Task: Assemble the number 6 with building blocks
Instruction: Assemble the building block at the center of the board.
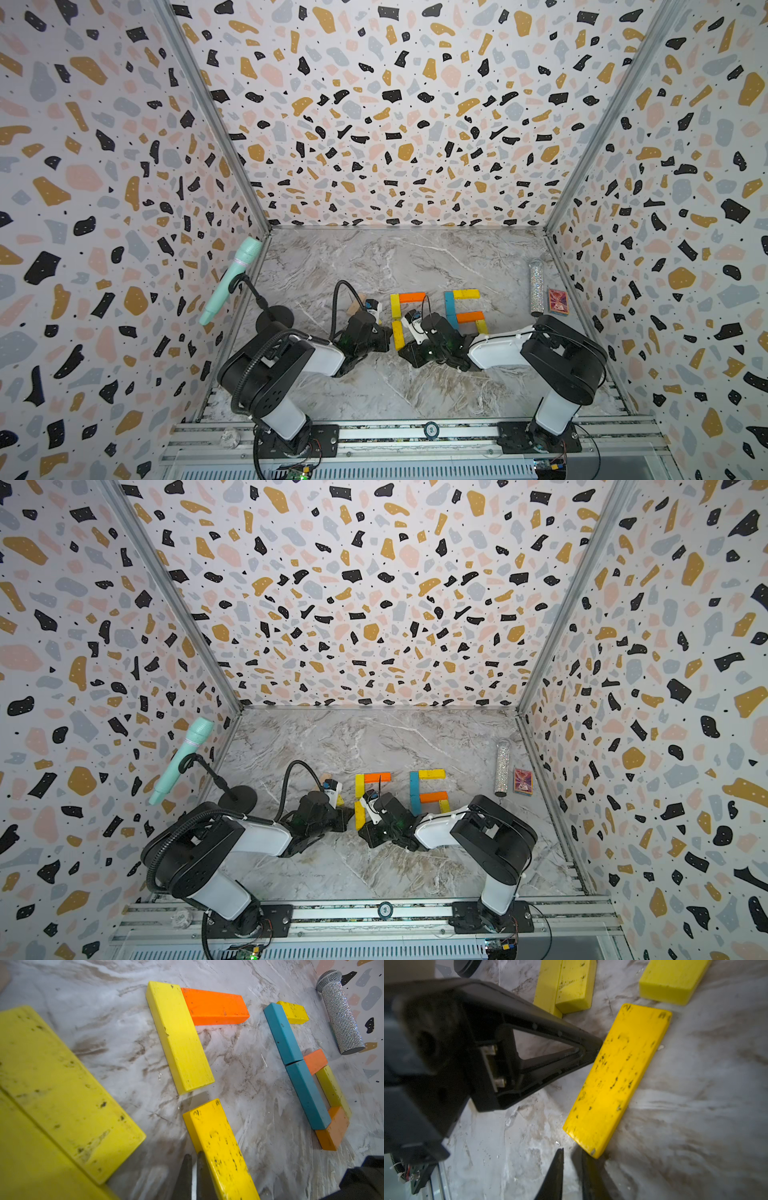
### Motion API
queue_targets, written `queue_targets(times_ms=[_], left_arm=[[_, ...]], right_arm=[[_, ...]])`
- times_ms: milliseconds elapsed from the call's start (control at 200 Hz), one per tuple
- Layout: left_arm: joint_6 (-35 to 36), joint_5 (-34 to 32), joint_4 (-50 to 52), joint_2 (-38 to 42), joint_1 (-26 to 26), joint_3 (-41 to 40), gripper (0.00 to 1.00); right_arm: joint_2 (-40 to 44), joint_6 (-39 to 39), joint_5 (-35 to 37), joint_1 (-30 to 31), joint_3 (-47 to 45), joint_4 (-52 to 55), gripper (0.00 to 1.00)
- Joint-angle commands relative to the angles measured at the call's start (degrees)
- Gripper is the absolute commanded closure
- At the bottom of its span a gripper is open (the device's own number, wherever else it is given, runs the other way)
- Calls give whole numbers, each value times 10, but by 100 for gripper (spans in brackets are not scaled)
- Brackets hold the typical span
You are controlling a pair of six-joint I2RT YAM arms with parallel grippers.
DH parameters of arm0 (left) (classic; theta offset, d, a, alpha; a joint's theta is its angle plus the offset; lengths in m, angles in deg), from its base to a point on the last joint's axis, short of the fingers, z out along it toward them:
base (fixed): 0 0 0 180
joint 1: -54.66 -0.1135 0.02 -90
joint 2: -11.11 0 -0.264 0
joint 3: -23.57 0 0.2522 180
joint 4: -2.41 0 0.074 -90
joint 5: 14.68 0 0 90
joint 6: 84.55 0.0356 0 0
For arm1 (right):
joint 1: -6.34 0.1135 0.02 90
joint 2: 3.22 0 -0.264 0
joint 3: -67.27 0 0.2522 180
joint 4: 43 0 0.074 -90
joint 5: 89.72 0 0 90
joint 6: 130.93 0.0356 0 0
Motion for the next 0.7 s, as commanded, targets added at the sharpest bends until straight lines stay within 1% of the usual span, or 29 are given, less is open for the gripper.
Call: queue_targets(times_ms=[0, 210, 696], left_arm=[[14, -10, 11, -16, -7, 7, 100], [19, -9, 7, -22, -11, 5, 100], [26, -2, 9, -30, -16, 12, 100]], right_arm=[[-5, 4, 7, -2, -5, 32, 81], [-3, 6, 7, -2, -13, 31, 81], [-24, -2, 6, -8, 7, 34, 81]])
